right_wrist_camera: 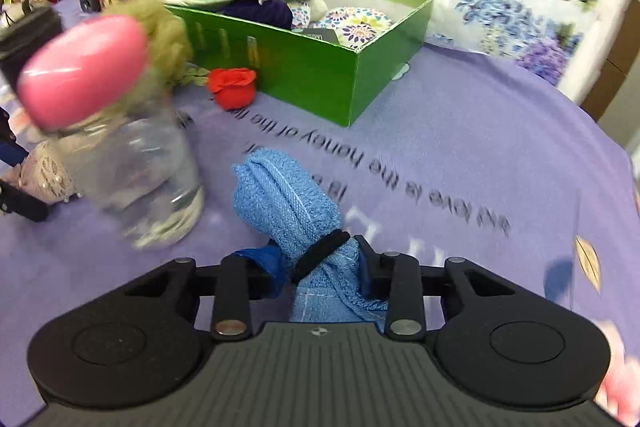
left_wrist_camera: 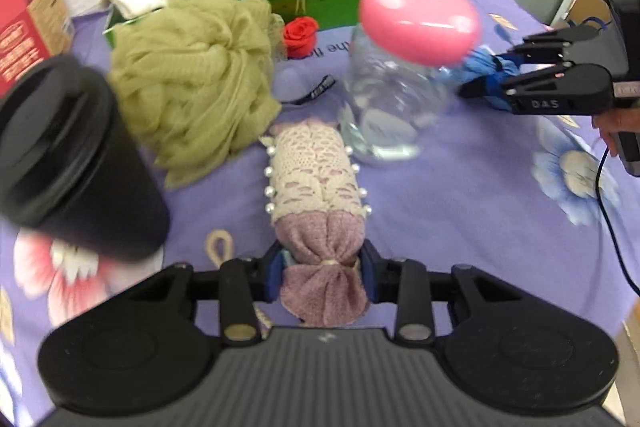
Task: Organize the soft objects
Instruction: 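Carry the sock roll and blue cloth into the green box and open both tools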
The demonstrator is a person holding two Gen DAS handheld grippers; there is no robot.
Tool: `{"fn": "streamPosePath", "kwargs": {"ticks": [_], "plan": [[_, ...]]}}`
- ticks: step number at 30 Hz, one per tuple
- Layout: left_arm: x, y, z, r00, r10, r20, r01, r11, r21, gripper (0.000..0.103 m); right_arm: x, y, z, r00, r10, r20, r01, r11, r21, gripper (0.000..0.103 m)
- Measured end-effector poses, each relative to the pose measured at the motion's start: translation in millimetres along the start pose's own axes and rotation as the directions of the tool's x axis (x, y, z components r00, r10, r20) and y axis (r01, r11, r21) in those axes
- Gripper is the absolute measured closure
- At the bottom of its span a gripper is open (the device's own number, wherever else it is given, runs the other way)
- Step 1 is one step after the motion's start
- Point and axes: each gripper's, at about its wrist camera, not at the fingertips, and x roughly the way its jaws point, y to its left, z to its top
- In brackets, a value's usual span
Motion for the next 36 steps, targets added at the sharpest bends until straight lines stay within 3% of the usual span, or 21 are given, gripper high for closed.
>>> {"fn": "streamPosePath", "kwargs": {"ticks": [8, 15, 22, 29, 32, 36], "plan": [[-76.9, 2.1, -33.8, 0.993, -0.108, 0.039, 0.110, 0.992, -0.062, 0.068, -81.5, 27.6, -33.8, 0.994, -0.008, 0.110, 0.000, 0.997, 0.072, 0.085], [-144.9, 7.4, -19.7, 0.979, -0.100, 0.177, 0.107, 0.994, -0.026, 0.068, -112.3, 27.4, -30.8, 0.978, -0.026, 0.208, -0.007, 0.988, 0.157, 0.085], [-159.8, 32.7, 79.7, 0.959, -0.040, 0.279, 0.018, 0.997, 0.080, 0.068, -106.0, 1.0, 32.2, 0.955, -0.064, 0.291, 0.009, 0.983, 0.184, 0.084], [-120.6, 66.1, 210.0, 0.942, -0.024, 0.334, -0.023, 0.990, 0.139, 0.068, -53.0, -31.9, 127.9, 0.927, -0.059, 0.370, -0.013, 0.981, 0.191, 0.084], [-82.1, 76.4, 243.6, 0.951, -0.036, 0.306, -0.009, 0.990, 0.143, 0.068, -18.6, -37.4, 158.6, 0.927, -0.040, 0.374, -0.038, 0.979, 0.199, 0.083], [-19.9, 80.7, 266.6, 0.973, -0.019, 0.228, -0.014, 0.990, 0.143, 0.067, 32.9, -36.0, 178.2, 0.948, -0.009, 0.319, -0.059, 0.977, 0.204, 0.082]]}}
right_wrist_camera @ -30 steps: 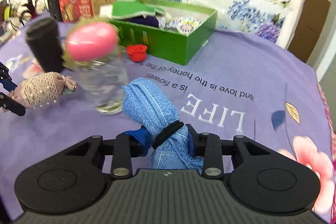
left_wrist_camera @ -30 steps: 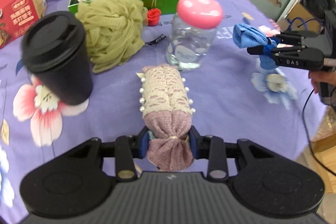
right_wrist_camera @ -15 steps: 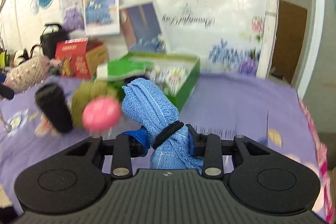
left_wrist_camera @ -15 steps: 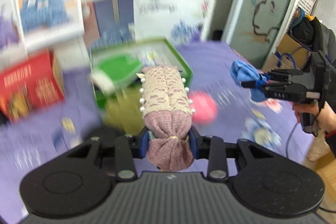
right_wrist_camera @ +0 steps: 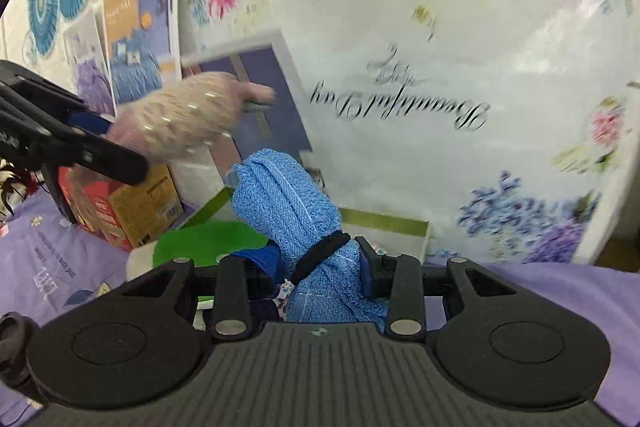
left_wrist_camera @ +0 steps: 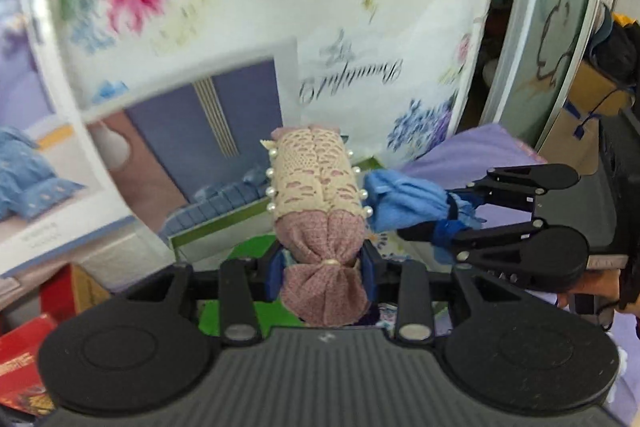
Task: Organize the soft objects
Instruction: 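Carry the sock roll and blue cloth into the green box and open both tools, then withdraw both tools and bring the right tool over the green mesh loofah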
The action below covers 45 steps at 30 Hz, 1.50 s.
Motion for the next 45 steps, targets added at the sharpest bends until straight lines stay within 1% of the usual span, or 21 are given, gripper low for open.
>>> {"fn": "streamPosePath", "kwargs": {"ticks": [1, 2, 3, 4, 5, 6, 7, 9, 12, 15, 19, 23, 26, 27, 29, 32, 36, 37, 40, 43, 45], "plan": [[16.6, 1.0, 0.6, 1.000, -0.002, -0.026, 0.002, 1.000, -0.005, 0.067, 10.9, -0.1, -2.6, 1.000, 0.004, -0.016, -0.004, 1.000, 0.004, 0.079], [32.5, 2.1, 1.2, 0.998, -0.001, -0.056, 0.001, 1.000, -0.011, 0.066, 22.7, -0.7, -5.9, 0.999, 0.013, -0.032, -0.013, 1.000, 0.013, 0.078], [45.9, 4.2, 2.6, 0.997, -0.002, -0.083, 0.000, 1.000, -0.019, 0.063, 32.3, -1.7, -9.1, 0.999, 0.025, -0.047, -0.024, 0.999, 0.025, 0.076], [55.5, 5.9, 3.5, 0.994, -0.001, -0.106, -0.002, 1.000, -0.028, 0.048, 42.5, -1.6, -11.2, 0.997, 0.033, -0.069, -0.030, 0.999, 0.038, 0.076], [61.1, 9.5, 4.3, 0.993, 0.001, -0.119, -0.006, 0.999, -0.039, 0.039, 48.3, -1.4, -12.8, 0.996, 0.020, -0.086, -0.016, 0.999, 0.049, 0.076], [59.0, 12.6, 3.2, 0.995, -0.004, -0.103, -0.001, 0.998, -0.055, 0.028, 51.2, -0.7, -14.1, 0.995, 0.002, -0.099, 0.003, 0.999, 0.051, 0.075], [54.3, 15.5, 2.6, 0.997, -0.010, -0.081, 0.004, 0.998, -0.068, 0.028, 51.9, 0.9, -14.2, 0.995, -0.008, -0.101, 0.012, 0.999, 0.037, 0.074], [41.8, 20.6, 2.1, 0.998, -0.015, -0.054, 0.010, 0.996, -0.087, 0.028, 43.1, 4.4, -13.1, 0.998, -0.009, -0.063, 0.010, 1.000, 0.010, 0.071], [23.0, 21.5, 2.4, 0.999, 0.013, -0.031, -0.015, 0.996, -0.085, 0.027, 28.9, 6.1, -6.2, 1.000, -0.012, -0.019, 0.012, 1.000, -0.008, 0.067], [3.2, 18.5, -3.2, 0.998, 0.052, -0.033, -0.054, 0.996, -0.070, 0.026, 16.9, 13.6, -2.8, 0.999, -0.004, -0.031, 0.003, 1.000, -0.026, 0.063], [-25.0, 15.5, -24.0, 0.994, 0.105, -0.039, -0.107, 0.993, -0.057, 0.025, 0.2, 34.3, -3.7, 0.996, 0.038, -0.077, -0.043, 0.997, -0.065, 0.060], [-62.5, 13.1, -58.6, 0.986, 0.159, -0.043, -0.162, 0.985, -0.059, 0.025, -22.7, 58.4, -6.5, 0.989, 0.068, -0.130, -0.082, 0.991, -0.105, 0.058], [-99.6, 14.8, -88.9, 0.985, 0.169, -0.021, -0.170, 0.979, -0.111, 0.023, -44.8, 72.3, -10.5, 0.983, 0.091, -0.159, -0.107, 0.990, -0.096, 0.057], [-111.0, 14.7, -99.6, 0.982, 0.186, -0.016, -0.186, 0.974, -0.132, 0.023, -52.6, 78.8, -13.1, 0.981, 0.098, -0.166, -0.114, 0.989, -0.093, 0.057], [-131.6, 12.9, -120.5, 0.973, 0.229, -0.012, -0.227, 0.959, -0.167, 0.022, -63.7, 92.3, -18.7, 0.979, 0.093, -0.181, -0.112, 0.989, -0.094, 0.057], [-159.8, 7.2, -152.9, 0.962, 0.272, 0.022, -0.262, 0.943, -0.205, 0.021, -76.2, 115.3, -30.1, 0.979, 0.085, -0.183, -0.105, 0.989, -0.100, 0.056], [-182.6, -3.6, -193.9, 0.938, 0.345, 0.011, -0.331, 0.908, -0.255, 0.021, -84.7, 140.0, -44.1, 0.980, 0.094, -0.178, -0.107, 0.992, -0.070, 0.056], [-186.1, -5.8, -203.3, 0.937, 0.350, 0.008, -0.335, 0.904, -0.266, 0.021, -85.1, 145.1, -47.4, 0.979, 0.091, -0.182, -0.105, 0.992, -0.064, 0.055], [-194.2, -8.8, -230.2, 0.942, 0.336, -0.005, -0.321, 0.894, -0.312, 0.021, -86.3, 159.7, -55.7, 0.977, 0.082, -0.195, -0.096, 0.994, -0.060, 0.055], [-199.1, -7.4, -251.1, 0.941, 0.338, -0.018, -0.322, 0.878, -0.355, 0.020, -85.8, 170.5, -59.3, 0.977, 0.058, -0.204, -0.074, 0.995, -0.072, 0.055], [-201.5, -5.9, -261.7, 0.941, 0.339, -0.018, -0.322, 0.873, -0.368, 0.020, -84.9, 174.4, -59.8, 0.978, 0.045, -0.205, -0.060, 0.996, -0.066, 0.055]]}}
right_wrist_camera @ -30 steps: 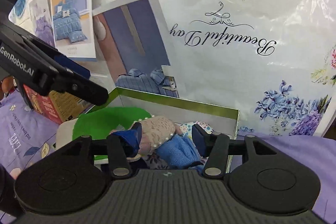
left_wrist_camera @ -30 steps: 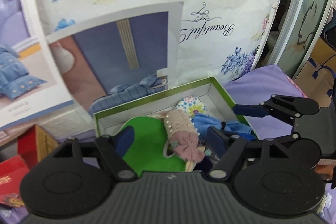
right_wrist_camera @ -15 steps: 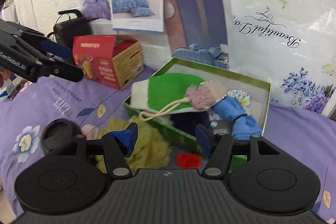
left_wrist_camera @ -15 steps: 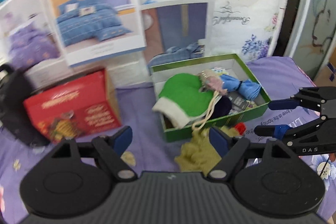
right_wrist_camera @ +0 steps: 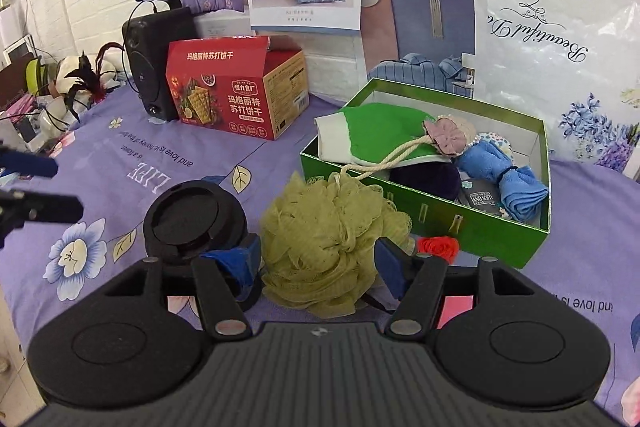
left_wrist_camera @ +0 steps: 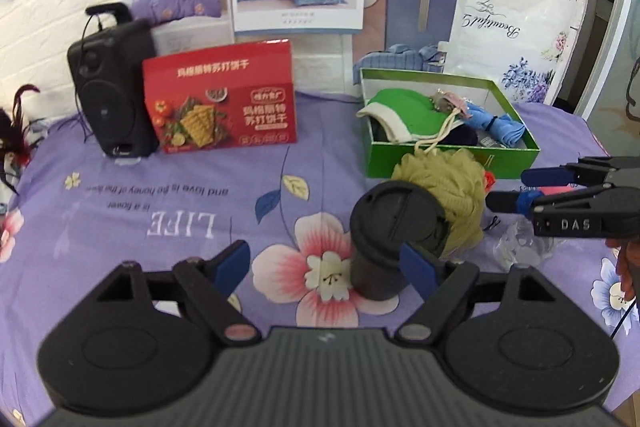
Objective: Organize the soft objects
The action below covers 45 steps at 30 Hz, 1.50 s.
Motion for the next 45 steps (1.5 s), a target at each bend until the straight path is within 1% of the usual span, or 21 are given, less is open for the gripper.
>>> {"fn": "streamPosePath", "kwargs": {"ticks": [7, 9, 12, 15, 18, 21, 22, 24, 27, 29, 31, 32, 34, 36, 37, 39, 42, 45], "plan": [[7.2, 20.9, -16.0, 1.000, -0.006, -0.020, 0.006, 0.999, -0.042, 0.020, 17.9, 9.5, 9.3, 0.998, -0.046, -0.043, 0.046, 0.999, 0.008, 0.054], [11.7, 27.0, -19.2, 1.000, -0.005, -0.028, 0.004, 0.999, -0.054, 0.020, 26.3, 10.1, 14.9, 0.998, -0.044, -0.054, 0.045, 0.999, 0.023, 0.054], [18.0, 37.0, -26.7, 1.000, 0.006, -0.030, -0.008, 0.997, -0.077, 0.019, 42.1, 8.5, 24.2, 0.996, -0.045, -0.073, 0.049, 0.997, 0.056, 0.054], [24.1, 49.6, -38.2, 0.999, 0.007, -0.039, -0.012, 0.992, -0.129, 0.019, 61.9, 3.9, 33.2, 0.993, -0.068, -0.101, 0.078, 0.992, 0.099, 0.053], [31.9, 61.4, -48.1, 0.998, 0.001, -0.067, -0.012, 0.986, -0.168, 0.019, 82.3, 0.3, 39.9, 0.986, -0.110, -0.128, 0.125, 0.986, 0.111, 0.053], [38.6, 70.4, -53.8, 0.996, 0.018, -0.082, -0.033, 0.983, -0.183, 0.019, 99.3, 2.7, 44.9, 0.981, -0.125, -0.148, 0.139, 0.987, 0.085, 0.053], [40.6, 72.8, -54.2, 0.996, 0.023, -0.086, -0.039, 0.981, -0.189, 0.019, 103.6, 3.6, 46.9, 0.980, -0.135, -0.143, 0.148, 0.986, 0.079, 0.053], [43.8, 77.2, -55.2, 0.995, 0.021, -0.093, -0.039, 0.979, -0.201, 0.018, 110.8, 2.0, 51.2, 0.980, -0.145, -0.133, 0.160, 0.981, 0.108, 0.053], [48.0, 79.9, -56.2, 0.995, 0.019, -0.099, -0.039, 0.978, -0.205, 0.018, 110.8, 1.7, 54.5, 0.990, -0.122, -0.077, 0.133, 0.977, 0.168, 0.053], [50.9, 80.3, -55.6, 0.995, 0.017, -0.103, -0.039, 0.977, -0.210, 0.017, 113.2, 4.7, 56.0, 0.992, -0.112, -0.063, 0.121, 0.977, 0.178, 0.053], [52.0, 79.8, -55.3, 0.994, 0.005, -0.106, -0.028, 0.976, -0.214, 0.017, 123.3, 11.0, 56.5, 0.988, -0.119, -0.095, 0.132, 0.981, 0.143, 0.053], [51.0, 79.0, -55.3, 0.995, 0.000, -0.103, -0.022, 0.977, -0.213, 0.017, 128.1, 13.9, 55.9, 0.982, -0.157, -0.104, 0.168, 0.980, 0.110, 0.053], [47.0, 77.4, -56.1, 0.996, -0.004, -0.089, -0.015, 0.979, -0.205, 0.016, 134.6, 14.6, 51.3, 0.960, -0.249, -0.124, 0.256, 0.966, 0.036, 0.052], [43.5, 75.7, -56.5, 0.997, -0.004, -0.075, -0.011, 0.981, -0.196, 0.014, 134.6, 7.2, 43.5, 0.943, -0.290, -0.164, 0.292, 0.956, -0.011, 0.052], [42.3, 75.3, -56.3, 0.997, -0.002, -0.071, -0.012, 0.980, -0.196, 0.011, 129.2, 3.2, 40.0, 0.942, -0.291, -0.168, 0.293, 0.956, -0.017, 0.052], [40.3, 73.7, -55.2, 0.998, -0.004, -0.062, -0.009, 0.980, -0.198, 0.011, 113.0, -2.1, 35.1, 0.942, -0.291, -0.164, 0.289, 0.957, -0.040, 0.052], [38.0, 69.0, -53.1, 0.998, -0.009, -0.056, -0.002, 0.981, -0.195, 0.011, 91.1, -3.0, 25.0, 0.935, -0.305, -0.183, 0.289, 0.951, -0.111, 0.051], [34.7, 62.6, -52.4, 0.998, -0.014, -0.053, 0.004, 0.981, -0.192, 0.011, 72.3, 9.1, 10.5, 0.944, -0.284, -0.170, 0.248, 0.947, -0.203, 0.051]]}}
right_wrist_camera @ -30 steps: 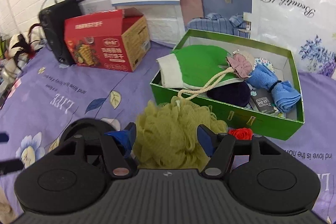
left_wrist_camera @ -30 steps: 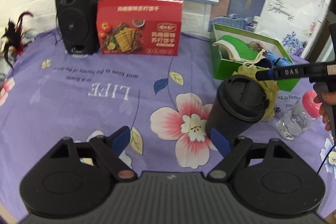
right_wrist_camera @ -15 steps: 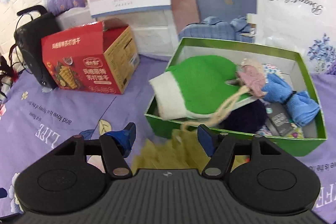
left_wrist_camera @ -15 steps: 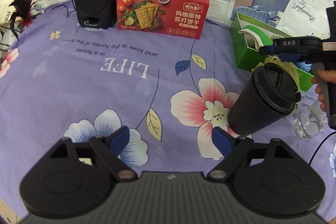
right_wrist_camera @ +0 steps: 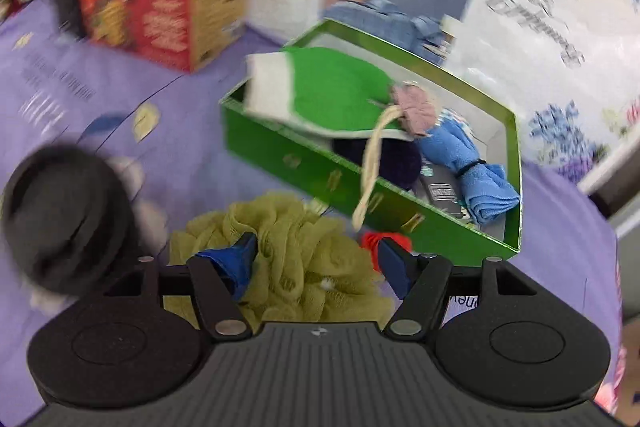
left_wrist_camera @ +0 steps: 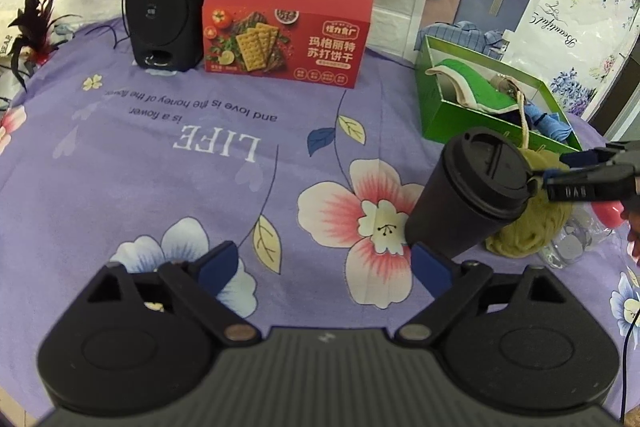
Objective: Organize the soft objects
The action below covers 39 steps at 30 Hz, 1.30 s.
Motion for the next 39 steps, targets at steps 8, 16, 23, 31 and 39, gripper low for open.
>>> {"fn": "streamPosePath", "kwargs": {"ticks": [8, 16, 23, 31, 39], "plan": [[-5.4, -17.0, -7.0, 1.000, 0.002, -0.004, -0.002, 0.999, 0.048, 0.011, -40.5, 42.1, -56.2, 0.996, 0.063, 0.067, -0.051, 0.985, -0.164, 0.047], [-2.2, -35.6, -15.8, 0.999, 0.013, -0.037, -0.009, 0.994, 0.113, 0.011, -98.9, 58.2, -138.2, 0.974, 0.225, 0.032, -0.221, 0.970, -0.101, 0.046], [-18.1, -61.7, -24.8, 1.000, -0.002, -0.024, 0.007, 0.983, 0.184, 0.011, -161.1, 1.5, -178.4, 0.961, 0.231, 0.155, -0.250, 0.960, 0.123, 0.046], [-31.4, -114.6, -49.0, 0.990, -0.116, -0.076, 0.133, 0.945, 0.297, 0.010, -139.4, -89.7, -219.7, 0.963, 0.143, 0.228, -0.236, 0.856, 0.459, 0.045], [-13.1, -178.3, -52.3, 0.985, -0.149, -0.082, 0.170, 0.880, 0.443, 0.000, -96.1, -139.7, -229.5, 0.962, 0.158, 0.221, -0.252, 0.821, 0.511, 0.045]]}}
